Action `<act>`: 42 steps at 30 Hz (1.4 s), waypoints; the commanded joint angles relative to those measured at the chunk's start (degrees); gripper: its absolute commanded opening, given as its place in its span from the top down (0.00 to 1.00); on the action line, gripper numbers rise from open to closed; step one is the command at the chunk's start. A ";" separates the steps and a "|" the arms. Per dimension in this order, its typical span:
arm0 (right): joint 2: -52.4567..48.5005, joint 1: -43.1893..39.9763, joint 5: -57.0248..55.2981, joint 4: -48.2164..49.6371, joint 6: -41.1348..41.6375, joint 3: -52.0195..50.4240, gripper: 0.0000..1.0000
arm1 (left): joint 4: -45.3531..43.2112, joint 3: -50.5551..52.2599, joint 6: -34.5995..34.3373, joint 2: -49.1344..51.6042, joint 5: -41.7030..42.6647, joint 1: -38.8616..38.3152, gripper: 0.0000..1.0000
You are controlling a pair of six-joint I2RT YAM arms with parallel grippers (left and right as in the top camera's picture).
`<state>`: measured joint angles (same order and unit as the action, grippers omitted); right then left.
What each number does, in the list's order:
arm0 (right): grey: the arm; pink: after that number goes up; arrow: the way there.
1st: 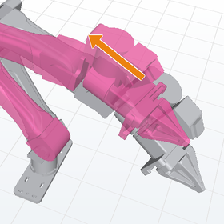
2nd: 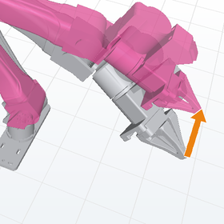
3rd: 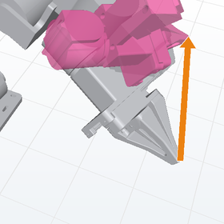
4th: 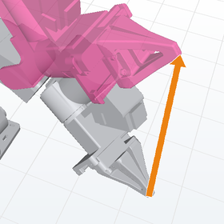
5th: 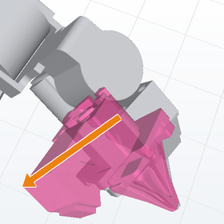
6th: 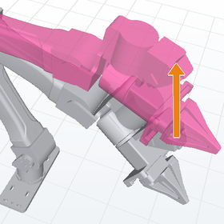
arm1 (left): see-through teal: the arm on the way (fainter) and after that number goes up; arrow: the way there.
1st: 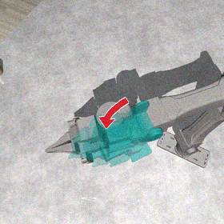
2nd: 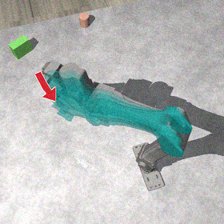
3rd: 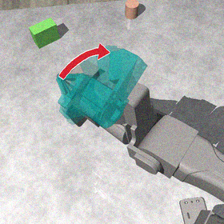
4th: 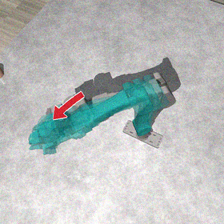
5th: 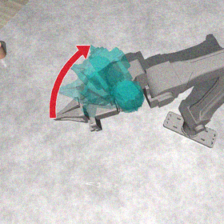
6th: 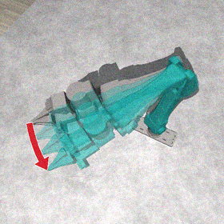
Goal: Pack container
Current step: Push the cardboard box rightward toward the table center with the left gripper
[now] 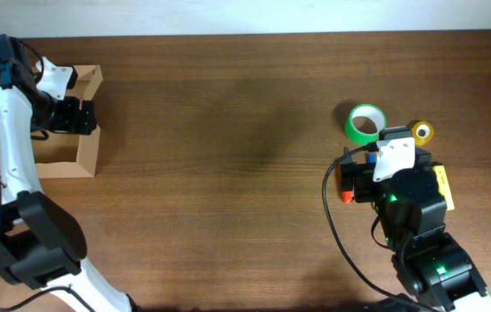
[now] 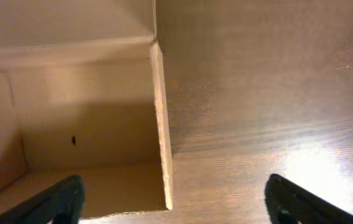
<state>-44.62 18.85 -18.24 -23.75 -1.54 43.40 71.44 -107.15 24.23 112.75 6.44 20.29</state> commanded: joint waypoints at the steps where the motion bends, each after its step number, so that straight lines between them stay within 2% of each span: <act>1: -0.50 0.15 -2.05 0.59 -0.02 1.31 0.01 | 0.81 -0.85 1.31 2.82 -0.42 1.44 0.16; 10: -0.48 0.15 -4.98 0.63 -0.17 1.31 0.01 | -0.42 -0.72 -0.57 9.97 -2.19 2.10 0.18; 11: -0.48 0.15 -4.98 0.66 -0.17 1.31 0.01 | -0.52 -0.72 -0.57 10.38 -2.19 2.10 0.25; 14: -0.48 0.15 -6.32 1.25 -0.17 1.31 0.01 | -0.70 -0.72 -0.61 11.52 -2.16 2.10 0.57; 21: -0.48 0.15 -8.41 2.36 -0.17 1.31 0.01 | -1.11 -0.72 -0.81 13.05 -2.16 -0.52 0.60; 24: -0.48 0.15 -8.39 2.36 -0.17 1.31 0.01 | -1.11 -0.72 -1.05 13.05 -2.36 -2.23 0.80; 26: -0.48 0.15 -8.41 2.36 -0.17 1.31 0.01 | -1.11 -0.72 -2.60 13.05 -3.50 -3.41 0.98; 33: -0.48 0.15 -8.59 2.27 -0.22 1.31 0.01 | 1.60 -1.62 -5.57 13.03 -3.89 -6.82 0.98; 37: -1.14 -0.66 -9.35 1.40 -2.73 1.31 0.01 | 6.05 -9.11 -5.57 13.03 -3.91 -11.50 0.98; 42: -6.49 -13.16 -1.64 -3.67 -2.54 6.19 0.01 | 10.38 -18.56 -6.67 13.03 -4.76 -15.85 0.98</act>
<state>-49.34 9.56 -23.40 -26.79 -3.73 46.04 81.25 -123.55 18.65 125.60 2.07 5.19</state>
